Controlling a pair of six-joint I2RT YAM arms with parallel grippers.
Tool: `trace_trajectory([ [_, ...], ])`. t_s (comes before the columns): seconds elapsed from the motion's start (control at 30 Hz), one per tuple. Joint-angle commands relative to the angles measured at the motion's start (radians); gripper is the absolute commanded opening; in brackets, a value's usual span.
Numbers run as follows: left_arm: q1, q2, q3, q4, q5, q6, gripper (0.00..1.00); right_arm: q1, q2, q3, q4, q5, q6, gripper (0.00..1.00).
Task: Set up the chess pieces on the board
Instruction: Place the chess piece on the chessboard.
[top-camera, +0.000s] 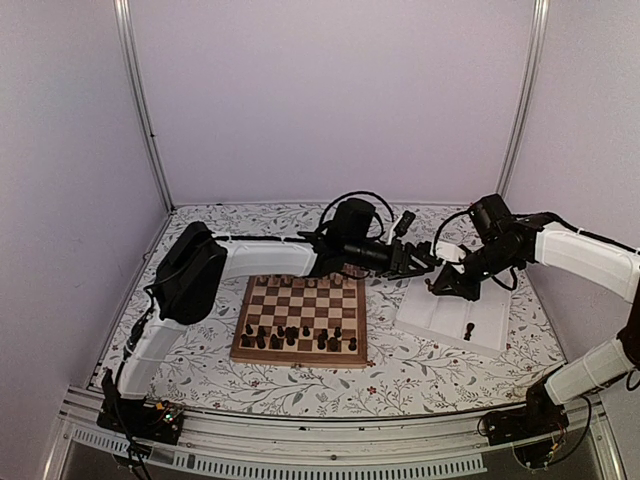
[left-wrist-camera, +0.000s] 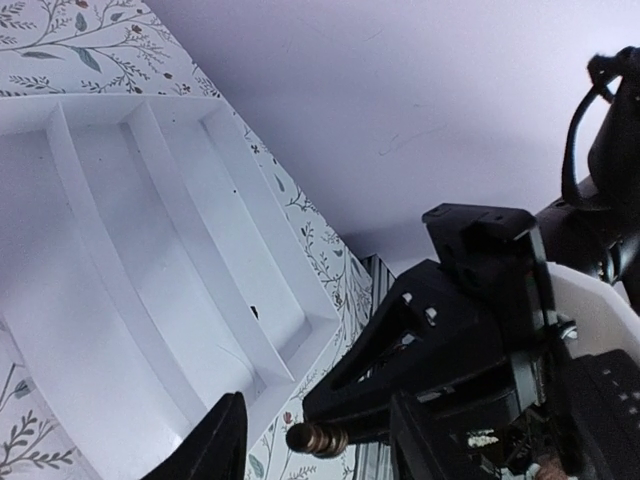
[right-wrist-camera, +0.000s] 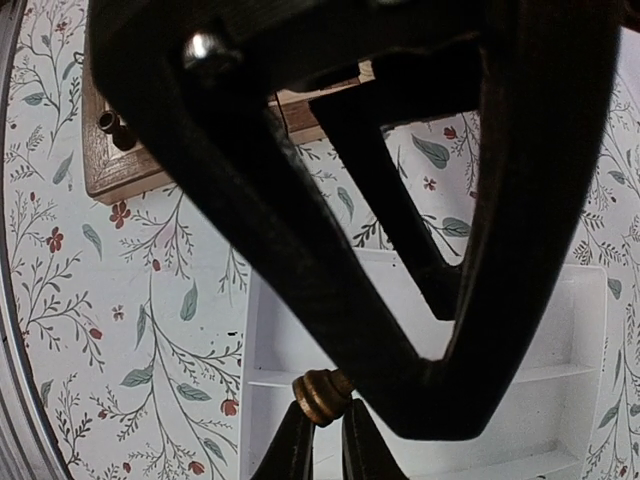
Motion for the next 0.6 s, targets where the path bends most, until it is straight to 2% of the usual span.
trace_trajectory([
  [0.0, 0.0, 0.038, 0.043, 0.02, 0.051, -0.035, 0.5, 0.011, 0.017, 0.035, 0.03, -0.014, 0.017, 0.11],
  [0.57, 0.002, 0.063, 0.07, 0.014, 0.104, -0.045, 0.34, 0.015, 0.046, 0.044, 0.071, 0.012, 0.033, 0.12],
])
